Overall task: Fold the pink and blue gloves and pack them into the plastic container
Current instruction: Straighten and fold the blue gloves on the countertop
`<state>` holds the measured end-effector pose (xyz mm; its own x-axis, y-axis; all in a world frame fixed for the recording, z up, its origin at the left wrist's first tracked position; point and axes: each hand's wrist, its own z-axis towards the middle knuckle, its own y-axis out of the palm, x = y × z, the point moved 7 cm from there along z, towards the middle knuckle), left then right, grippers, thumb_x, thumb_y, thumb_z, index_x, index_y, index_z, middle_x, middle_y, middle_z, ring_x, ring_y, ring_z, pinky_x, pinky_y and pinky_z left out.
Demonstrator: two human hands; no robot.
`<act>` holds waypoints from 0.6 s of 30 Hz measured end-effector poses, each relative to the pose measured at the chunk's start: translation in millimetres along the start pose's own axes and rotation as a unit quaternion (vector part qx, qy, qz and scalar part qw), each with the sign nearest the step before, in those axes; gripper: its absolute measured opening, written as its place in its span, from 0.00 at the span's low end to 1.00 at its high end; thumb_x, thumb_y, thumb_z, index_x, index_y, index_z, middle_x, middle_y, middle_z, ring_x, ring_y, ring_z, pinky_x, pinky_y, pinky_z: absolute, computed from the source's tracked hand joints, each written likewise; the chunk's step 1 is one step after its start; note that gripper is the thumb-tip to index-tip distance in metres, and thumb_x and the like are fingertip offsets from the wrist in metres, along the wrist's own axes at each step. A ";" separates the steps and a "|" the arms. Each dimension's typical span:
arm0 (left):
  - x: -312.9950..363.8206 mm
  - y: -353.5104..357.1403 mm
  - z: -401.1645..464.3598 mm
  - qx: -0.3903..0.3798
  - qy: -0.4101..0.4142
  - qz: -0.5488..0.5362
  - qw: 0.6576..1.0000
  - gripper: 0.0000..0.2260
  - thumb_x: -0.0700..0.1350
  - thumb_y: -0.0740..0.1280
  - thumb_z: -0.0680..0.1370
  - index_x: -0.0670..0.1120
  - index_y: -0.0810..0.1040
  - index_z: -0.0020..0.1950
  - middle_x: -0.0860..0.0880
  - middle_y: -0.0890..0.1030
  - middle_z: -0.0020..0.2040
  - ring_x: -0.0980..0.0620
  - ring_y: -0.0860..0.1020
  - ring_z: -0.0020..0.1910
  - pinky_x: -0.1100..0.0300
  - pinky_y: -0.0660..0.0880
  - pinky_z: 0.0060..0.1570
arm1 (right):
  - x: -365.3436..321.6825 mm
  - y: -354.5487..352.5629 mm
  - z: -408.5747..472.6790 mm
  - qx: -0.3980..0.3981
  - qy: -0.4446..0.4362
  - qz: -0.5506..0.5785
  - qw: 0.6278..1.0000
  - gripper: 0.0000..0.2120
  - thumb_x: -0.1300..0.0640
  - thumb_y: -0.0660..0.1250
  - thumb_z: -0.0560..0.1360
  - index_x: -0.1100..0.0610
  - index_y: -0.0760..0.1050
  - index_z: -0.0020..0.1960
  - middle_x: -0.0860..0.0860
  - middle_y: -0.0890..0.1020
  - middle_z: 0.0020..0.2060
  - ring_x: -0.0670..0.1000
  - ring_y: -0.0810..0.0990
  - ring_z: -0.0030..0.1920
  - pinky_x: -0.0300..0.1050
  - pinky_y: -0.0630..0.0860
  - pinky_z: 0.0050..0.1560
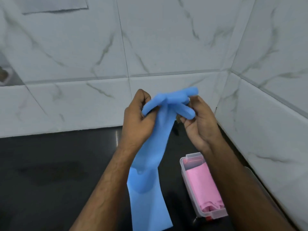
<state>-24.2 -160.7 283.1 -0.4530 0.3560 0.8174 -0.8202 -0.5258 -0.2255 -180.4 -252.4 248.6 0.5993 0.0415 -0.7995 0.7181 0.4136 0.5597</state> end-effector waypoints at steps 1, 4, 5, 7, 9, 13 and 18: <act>0.1 0.5 -2.5 0.003 -0.007 0.000 1.000 0.07 0.44 0.66 0.79 0.41 0.72 0.48 0.43 0.76 0.41 0.42 0.76 0.40 0.51 0.74 0.39 | 9.5 -0.5 -2.8 0.006 0.016 0.027 0.999 0.16 0.47 0.67 0.81 0.58 0.78 0.60 0.56 0.82 0.53 0.54 0.82 0.57 0.51 0.78 0.63; -3.9 3.0 -8.4 0.019 -0.083 -0.049 0.995 0.09 0.50 0.69 0.80 0.46 0.76 0.53 0.47 0.81 0.45 0.48 0.82 0.45 0.46 0.79 0.48 | 42.1 -6.6 -16.2 0.055 0.073 0.077 0.993 0.30 0.34 0.61 0.80 0.58 0.76 0.67 0.59 0.77 0.61 0.60 0.74 0.62 0.59 0.68 0.73; -8.6 4.3 -9.6 0.022 -0.124 -0.080 0.989 0.09 0.51 0.70 0.80 0.48 0.77 0.55 0.49 0.84 0.48 0.49 0.84 0.48 0.45 0.82 0.53 | 52.7 -7.5 -20.4 0.050 0.093 0.075 0.992 0.35 0.30 0.58 0.79 0.57 0.77 0.68 0.58 0.78 0.62 0.59 0.75 0.63 0.61 0.67 0.74; -20.8 8.7 -12.8 0.017 -0.209 -0.156 0.965 0.08 0.51 0.71 0.81 0.52 0.79 0.58 0.51 0.86 0.53 0.50 0.85 0.52 0.43 0.81 0.58 | 69.1 -3.0 -30.8 -0.018 0.139 0.086 0.986 0.40 0.26 0.53 0.77 0.55 0.75 0.72 0.58 0.78 0.68 0.61 0.76 0.69 0.64 0.66 0.75; -31.2 12.3 -16.6 0.010 -0.273 -0.212 0.938 0.10 0.51 0.70 0.82 0.52 0.78 0.62 0.50 0.86 0.56 0.48 0.86 0.55 0.42 0.81 0.60 | 77.5 1.1 -43.7 -0.081 0.195 0.093 0.973 0.42 0.24 0.51 0.76 0.54 0.70 0.76 0.59 0.74 0.73 0.62 0.72 0.74 0.65 0.62 0.77; -51.3 3.3 -24.6 0.049 -0.333 -0.208 0.918 0.10 0.51 0.68 0.83 0.51 0.77 0.63 0.45 0.85 0.60 0.45 0.85 0.56 0.42 0.82 0.58 | 76.4 -2.8 -55.1 -0.125 0.206 -0.028 0.970 0.28 0.38 0.60 0.82 0.53 0.70 0.76 0.57 0.75 0.72 0.61 0.75 0.72 0.64 0.70 0.73; -68.2 4.5 -48.6 -0.035 -0.334 -0.367 0.867 0.23 0.58 0.65 0.83 0.46 0.76 0.72 0.44 0.84 0.65 0.44 0.83 0.63 0.45 0.78 0.63 | 78.7 -6.8 -53.7 -0.078 0.195 -0.091 0.973 0.19 0.56 0.72 0.80 0.49 0.76 0.70 0.55 0.83 0.64 0.61 0.82 0.63 0.65 0.77 0.64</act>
<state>-14.0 -149.8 200.5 0.4851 0.0356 0.8737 -0.8316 -0.2902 0.4736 -157.1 -203.1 170.2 0.2657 0.2848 -0.9210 0.7188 0.5781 0.3862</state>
